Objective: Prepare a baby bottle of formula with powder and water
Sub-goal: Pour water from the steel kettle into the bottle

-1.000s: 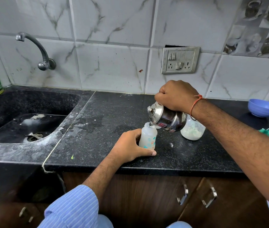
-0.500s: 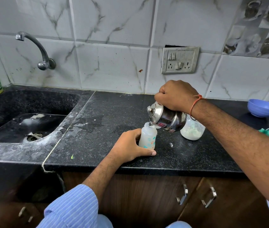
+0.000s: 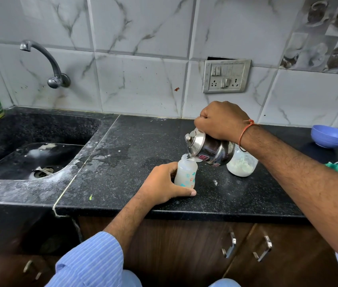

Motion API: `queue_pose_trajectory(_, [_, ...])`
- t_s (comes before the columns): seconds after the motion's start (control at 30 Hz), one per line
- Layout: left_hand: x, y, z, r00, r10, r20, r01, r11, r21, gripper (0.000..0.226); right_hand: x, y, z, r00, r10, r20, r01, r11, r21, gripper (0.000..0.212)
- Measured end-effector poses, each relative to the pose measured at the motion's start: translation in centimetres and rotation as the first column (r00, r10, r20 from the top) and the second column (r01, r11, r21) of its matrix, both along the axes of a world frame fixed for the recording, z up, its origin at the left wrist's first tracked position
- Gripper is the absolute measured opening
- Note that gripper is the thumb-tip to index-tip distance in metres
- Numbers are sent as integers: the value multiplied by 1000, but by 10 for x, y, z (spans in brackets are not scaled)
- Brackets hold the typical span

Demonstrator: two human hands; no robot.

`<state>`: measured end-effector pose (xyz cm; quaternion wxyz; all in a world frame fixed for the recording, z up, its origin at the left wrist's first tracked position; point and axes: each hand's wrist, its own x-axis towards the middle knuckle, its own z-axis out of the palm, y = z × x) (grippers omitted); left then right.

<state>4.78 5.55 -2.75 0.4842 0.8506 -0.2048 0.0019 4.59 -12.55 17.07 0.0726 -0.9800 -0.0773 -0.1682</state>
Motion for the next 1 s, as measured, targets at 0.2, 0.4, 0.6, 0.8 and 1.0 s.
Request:
queue_pose_trajectory(0.2, [0, 0, 0, 1000, -2, -2, 2, 1000, -4, 77, 0, 0, 0, 1000, -1, -1, 1, 1000, 5, 38])
queue_pose_trajectory(0.4, [0, 0, 0, 1000, 5, -7, -5, 1000, -4, 83, -1, 0, 0, 1000, -4, -3, 4, 1000, 3, 36])
queue_pose_trajectory(0.6, [1, 0, 0, 1000, 12, 8, -12, 1000, 16, 75, -1, 0, 0, 1000, -7, 1, 7, 1000, 5, 32])
queue_pose_trajectory(0.8, [0, 0, -1, 1000, 18, 26, -19, 1000, 21, 72, 0, -1, -1, 1000, -7, 2, 7, 1000, 10, 32])
queue_pose_trajectory(1.0, [0, 0, 0, 1000, 14, 20, -14, 1000, 22, 74, 0, -2, 0, 1000, -9, 1, 9, 1000, 7, 32])
